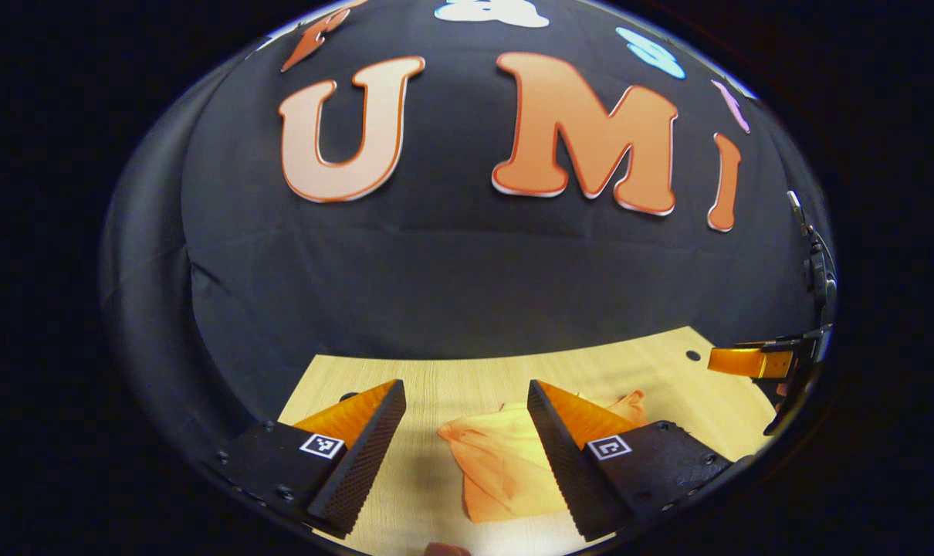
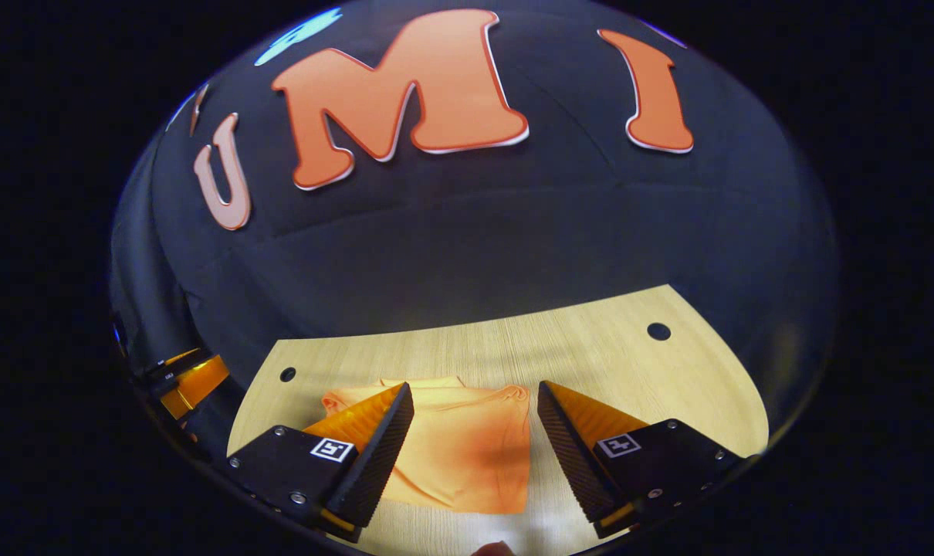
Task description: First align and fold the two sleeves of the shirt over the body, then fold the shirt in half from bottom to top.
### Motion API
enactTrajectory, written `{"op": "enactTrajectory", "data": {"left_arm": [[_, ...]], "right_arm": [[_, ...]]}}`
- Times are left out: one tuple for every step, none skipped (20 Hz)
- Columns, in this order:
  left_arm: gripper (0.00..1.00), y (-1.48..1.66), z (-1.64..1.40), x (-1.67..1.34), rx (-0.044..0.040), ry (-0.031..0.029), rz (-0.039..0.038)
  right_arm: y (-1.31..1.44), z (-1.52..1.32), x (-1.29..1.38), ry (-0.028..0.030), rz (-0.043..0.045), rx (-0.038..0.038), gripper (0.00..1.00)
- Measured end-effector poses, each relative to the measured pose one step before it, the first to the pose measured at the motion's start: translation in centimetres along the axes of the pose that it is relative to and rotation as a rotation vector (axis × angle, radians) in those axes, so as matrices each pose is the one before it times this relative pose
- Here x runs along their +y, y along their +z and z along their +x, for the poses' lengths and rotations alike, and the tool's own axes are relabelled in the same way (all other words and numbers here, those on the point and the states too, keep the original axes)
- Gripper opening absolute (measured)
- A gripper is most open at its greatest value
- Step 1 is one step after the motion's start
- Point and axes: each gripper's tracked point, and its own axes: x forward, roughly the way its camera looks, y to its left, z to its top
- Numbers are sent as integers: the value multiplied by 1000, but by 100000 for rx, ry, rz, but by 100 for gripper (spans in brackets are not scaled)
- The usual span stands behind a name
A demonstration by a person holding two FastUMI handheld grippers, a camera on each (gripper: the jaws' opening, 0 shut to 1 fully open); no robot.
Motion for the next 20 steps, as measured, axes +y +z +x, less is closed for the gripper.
{"op": "enactTrajectory", "data": {"left_arm": [[98,735,-1691,-334,-2232,626,100],[98,521,-1316,-549,-2717,44,221],[98,426,-1237,-560,-1651,271,399],[98,140,-1064,-345,-1770,720,695],[98,192,-1126,-335,-845,996,370],[98,224,-1326,-424,-1354,404,-139],[98,162,-1448,-371,-1607,390,-162],[98,462,-1357,-420,-2522,536,150],[98,427,-1304,-219,-3291,1785,379],[98,47,-1160,-113,-2103,2045,547],[98,-76,-1127,-307,-1542,836,-320],[98,-269,-1010,-607,-1151,-126,-692],[98,17,-965,-256,-2233,-236,-931],[98,182,-947,-417,-2003,-126,-455],[98,30,-949,-161,-1720,758,241],[97,171,-895,-266,-1555,146,247],[97,-8,-812,-390,-1139,119,112],[97,193,-722,-454,-1000,-238,-152],[98,-27,-564,-274,-857,656,-68],[97,127,-606,-108,-885,543,-381]], "right_arm": [[517,-1404,159,178,-1904,-3486,98],[537,-1404,197,449,-1806,-3755,98],[633,-1555,313,813,-1557,-3596,99],[744,-1683,348,727,-1540,-3561,98],[651,-1089,256,576,-727,-2666,98],[565,-1356,186,528,-621,-2877,99],[537,-1005,219,491,-794,-2760,98],[307,-967,93,606,-1767,-2630,98],[16,-769,-63,-68,-3028,-2540,98],[-351,-832,-286,-1273,-2543,-1211,98],[-433,-763,211,316,-1340,-969,98],[-200,-772,367,924,-732,-1452,98],[2,-845,315,1023,-741,-1617,98],[96,-750,200,392,-986,-1917,100],[-52,-641,86,288,-965,-963,98],[-14,-709,262,615,-641,-1230,98],[-168,-589,89,478,-449,-571,98],[-192,-477,61,602,-557,-573,98],[-339,-483,-173,-181,-948,278,98],[-342,-461,-292,-771,-603,351,98]]}}
